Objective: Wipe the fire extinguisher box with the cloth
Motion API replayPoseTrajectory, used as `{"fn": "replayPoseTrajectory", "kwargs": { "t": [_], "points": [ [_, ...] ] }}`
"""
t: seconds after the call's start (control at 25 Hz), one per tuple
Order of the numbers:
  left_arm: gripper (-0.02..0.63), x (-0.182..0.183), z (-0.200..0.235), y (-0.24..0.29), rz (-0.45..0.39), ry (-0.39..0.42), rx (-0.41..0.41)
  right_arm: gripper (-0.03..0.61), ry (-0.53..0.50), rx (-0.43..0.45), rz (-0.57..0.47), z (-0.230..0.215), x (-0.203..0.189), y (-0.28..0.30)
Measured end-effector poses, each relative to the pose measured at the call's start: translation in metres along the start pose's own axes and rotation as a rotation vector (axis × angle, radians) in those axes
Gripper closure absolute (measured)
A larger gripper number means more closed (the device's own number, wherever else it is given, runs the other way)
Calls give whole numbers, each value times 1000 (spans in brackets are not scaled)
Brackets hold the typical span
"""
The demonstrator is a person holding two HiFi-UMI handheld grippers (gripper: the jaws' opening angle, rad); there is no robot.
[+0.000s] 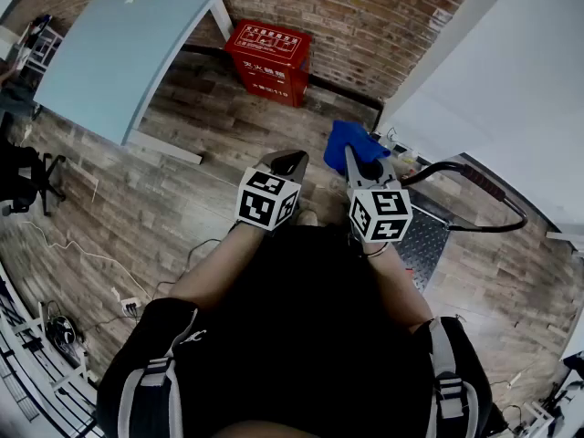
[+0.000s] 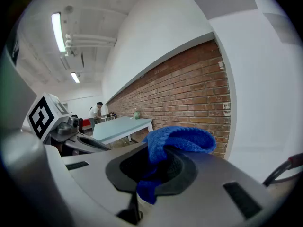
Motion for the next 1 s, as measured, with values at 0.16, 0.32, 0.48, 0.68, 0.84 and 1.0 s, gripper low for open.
{"fn": "replayPoseTrajectory", "kwargs": {
  "t": [0.16, 0.32, 0.48, 0.68, 0.84, 1.0],
  "points": [
    [620, 6, 1, 2, 7, 0, -3, 535, 13, -6, -2, -3, 5, -2],
    [620, 20, 6, 13, 14, 33, -18, 535, 22, -17, -39, -9, 11, 4],
    [620, 28, 10, 33, 42, 67, -47, 535, 57, -40, -50, -25, 9, 17],
    [620, 45, 26, 62, 55, 97, -89, 535, 78, -91, -58, -50, 17, 43],
    [620, 67, 57, 88, 41, 82, -102, 535, 64, -114, -57, -62, 31, 75],
    [620, 92, 89, 113, 35, 72, -100, 537, 74, -110, -28, -79, 46, 115]
  ]
}}
Point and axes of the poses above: the fingertips, and each gripper's own axes: y forward along the fingers, z to its left, x out of its top, the point moved 10 cm from there along -y, backward along the fingers, and after that the axes turned 1 degree about z, right-handed, at the moved point
